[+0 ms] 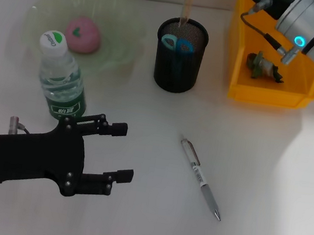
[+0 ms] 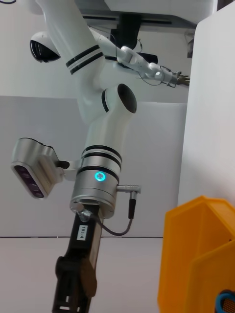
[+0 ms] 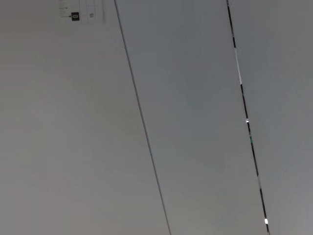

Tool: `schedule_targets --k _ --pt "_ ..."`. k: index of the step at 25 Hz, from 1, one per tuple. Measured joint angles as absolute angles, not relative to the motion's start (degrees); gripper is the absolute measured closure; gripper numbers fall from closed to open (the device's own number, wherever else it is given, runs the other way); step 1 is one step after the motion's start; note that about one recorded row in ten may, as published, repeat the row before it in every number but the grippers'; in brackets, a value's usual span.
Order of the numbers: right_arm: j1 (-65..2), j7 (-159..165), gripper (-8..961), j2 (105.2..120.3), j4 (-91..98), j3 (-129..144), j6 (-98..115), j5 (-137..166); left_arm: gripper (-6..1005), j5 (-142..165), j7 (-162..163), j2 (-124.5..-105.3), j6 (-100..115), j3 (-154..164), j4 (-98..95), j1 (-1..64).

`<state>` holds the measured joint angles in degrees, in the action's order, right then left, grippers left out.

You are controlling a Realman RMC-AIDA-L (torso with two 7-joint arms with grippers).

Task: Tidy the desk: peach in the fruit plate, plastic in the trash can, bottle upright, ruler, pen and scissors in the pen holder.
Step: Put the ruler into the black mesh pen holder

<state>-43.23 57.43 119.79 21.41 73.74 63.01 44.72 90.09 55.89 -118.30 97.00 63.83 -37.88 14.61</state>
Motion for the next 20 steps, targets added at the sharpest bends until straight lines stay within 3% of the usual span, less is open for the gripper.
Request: schedule_targets --k 20 --pt "-44.5 47.0 512 119.89 17.0 73.8 61.5 45.3 234 90.1 55.6 -118.46 98.6 63.9 -37.9 14.8"
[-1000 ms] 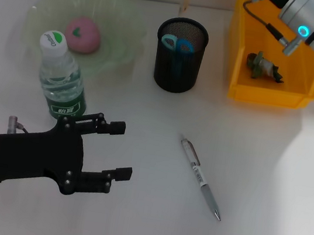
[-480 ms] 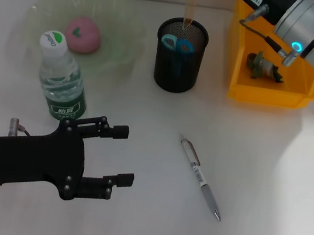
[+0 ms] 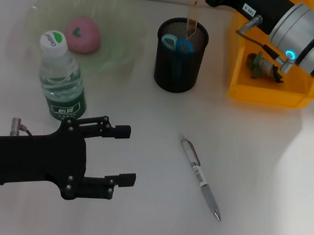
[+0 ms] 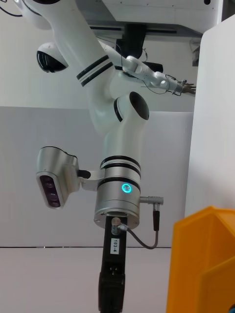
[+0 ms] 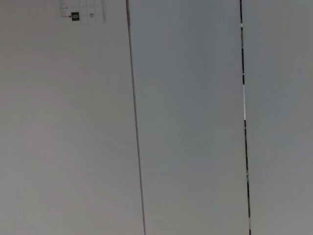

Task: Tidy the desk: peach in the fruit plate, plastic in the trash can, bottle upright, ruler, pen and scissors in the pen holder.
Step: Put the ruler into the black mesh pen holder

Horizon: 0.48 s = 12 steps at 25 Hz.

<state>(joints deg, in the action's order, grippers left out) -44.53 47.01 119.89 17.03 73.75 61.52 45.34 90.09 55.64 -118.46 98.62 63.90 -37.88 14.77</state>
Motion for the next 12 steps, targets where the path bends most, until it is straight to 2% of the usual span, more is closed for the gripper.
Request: schedule_targets --k 12 --pt "-44.7 44.8 496 119.88 15.6 73.7 61.2 45.5 234 90.1 54.9 -118.57 98.6 63.9 -37.6 15.2"
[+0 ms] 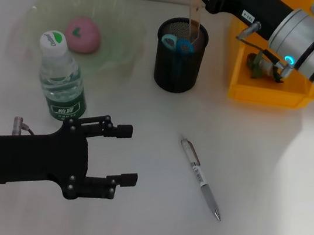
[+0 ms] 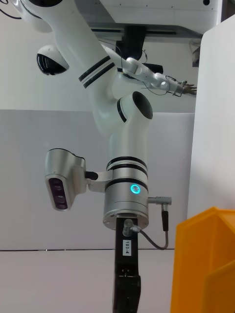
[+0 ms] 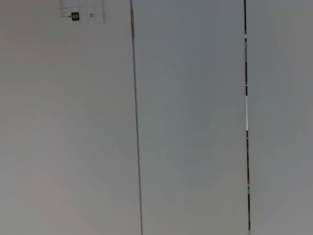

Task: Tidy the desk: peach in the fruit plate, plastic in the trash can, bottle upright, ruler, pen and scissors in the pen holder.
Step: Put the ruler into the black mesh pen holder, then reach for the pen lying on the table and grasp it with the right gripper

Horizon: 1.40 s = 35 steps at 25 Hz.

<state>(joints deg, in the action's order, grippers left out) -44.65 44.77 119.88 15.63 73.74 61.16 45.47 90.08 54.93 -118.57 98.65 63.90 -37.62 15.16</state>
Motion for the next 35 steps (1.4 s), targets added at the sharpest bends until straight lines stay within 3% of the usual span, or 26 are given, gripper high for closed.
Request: schedule_targets --k 25,29,35 --pt "-40.1 48.0 475 119.49 18.6 73.6 67.0 45.9 234 89.7 54.9 -118.49 99.9 63.7 -37.9 15.2" --pt "-32.8 66.6 425 118.58 33.6 72.7 67.1 52.8 234 89.9 55.1 -118.32 101.1 63.4 -38.0 15.2" --pt "-23.0 101.8 299 119.39 66.1 67.5 65.5 81.5 234 90.0 55.5 -118.14 101.0 63.4 -38.1 15.2"
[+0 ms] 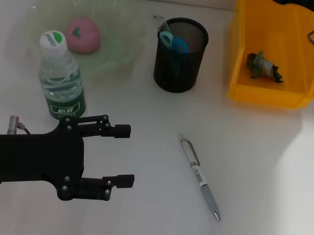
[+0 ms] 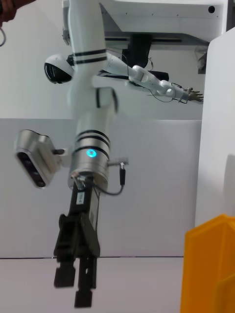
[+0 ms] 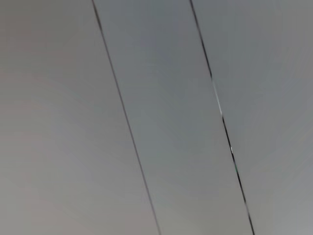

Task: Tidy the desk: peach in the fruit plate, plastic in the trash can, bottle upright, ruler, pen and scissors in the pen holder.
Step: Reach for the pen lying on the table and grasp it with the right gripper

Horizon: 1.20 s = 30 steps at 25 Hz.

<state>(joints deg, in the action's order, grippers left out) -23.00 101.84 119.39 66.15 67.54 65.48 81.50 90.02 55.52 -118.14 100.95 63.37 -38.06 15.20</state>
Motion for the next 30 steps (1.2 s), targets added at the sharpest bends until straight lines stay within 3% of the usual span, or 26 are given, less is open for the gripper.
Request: schedule_targets --k 4,9,13,19,30 --pt "-24.7 126.1 182 119.31 81.3 64.3 75.9 106.3 234 90.2 55.6 -118.19 100.3 63.4 -38.0 15.3" --pt "-29.4 147.6 113 119.02 93.2 61.0 94.5 123.2 234 90.6 55.8 -118.16 99.9 63.4 -37.9 15.4" --pt "-34.6 155.9 115 119.07 98.2 61.1 106.7 133.3 234 90.7 56.1 -117.91 99.4 63.4 -37.8 15.4" --pt "-39.4 161.8 119 119.24 91.9 72.6 107.9 142.5 234 91.7 57.8 -117.46 98.8 63.4 -37.9 15.2" --pt "-40.6 167.0 146 119.58 82.7 86.0 97.5 145.1 234 93.6 58.6 -117.84 97.4 63.4 -38.1 15.4"
